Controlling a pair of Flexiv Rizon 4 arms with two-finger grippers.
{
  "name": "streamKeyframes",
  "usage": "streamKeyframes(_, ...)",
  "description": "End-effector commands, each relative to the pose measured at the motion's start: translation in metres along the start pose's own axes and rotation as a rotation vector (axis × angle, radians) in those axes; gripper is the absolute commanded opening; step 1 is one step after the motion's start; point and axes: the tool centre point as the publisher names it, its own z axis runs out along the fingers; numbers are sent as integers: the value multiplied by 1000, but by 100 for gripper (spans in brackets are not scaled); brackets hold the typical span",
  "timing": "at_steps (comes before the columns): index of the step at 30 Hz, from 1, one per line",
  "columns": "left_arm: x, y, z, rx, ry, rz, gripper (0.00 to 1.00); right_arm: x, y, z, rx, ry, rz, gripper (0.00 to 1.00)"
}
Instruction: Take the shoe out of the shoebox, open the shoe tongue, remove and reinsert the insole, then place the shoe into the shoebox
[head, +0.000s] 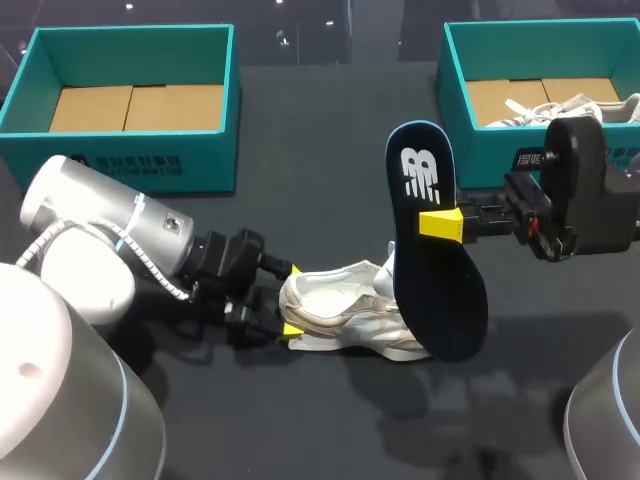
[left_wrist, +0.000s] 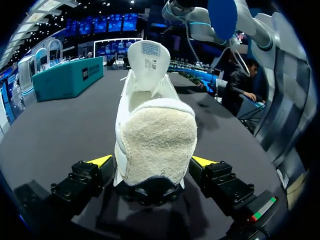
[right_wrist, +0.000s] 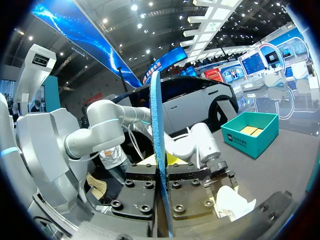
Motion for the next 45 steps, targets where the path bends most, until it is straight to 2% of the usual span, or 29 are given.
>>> streamKeyframes(1, 2, -10, -7, -80, 8, -9, 100, 2, -1, 0, -1, -5, 0, 0)
streamKeyframes(6, 8, -19, -13, -215, -27, -9, 100, 2, -1, 0, -1, -5, 0, 0)
streamKeyframes(8, 10, -22, -16, -328, -31, -40, 100, 2, -1, 0, -1, -5, 0, 0)
streamKeyframes(10, 11, -27, -20, -511, -85, -48, 100, 2, -1, 0, -1, -5, 0, 0)
streamKeyframes(11, 12, -30, -24, -556, -98, -38, 100, 2, -1, 0, -1, -5, 0, 0)
streamKeyframes(25, 12, -30, -24, -556, -98, -38, 100, 2, -1, 0, -1, -5, 0, 0)
streamKeyframes(33, 2, -37, -24, -712, -126, -95, 100, 2, -1, 0, -1, -5, 0, 0)
streamKeyframes(45, 3, -39, -21, -804, -105, -74, 100, 2, -1, 0, -1, -5, 0, 0)
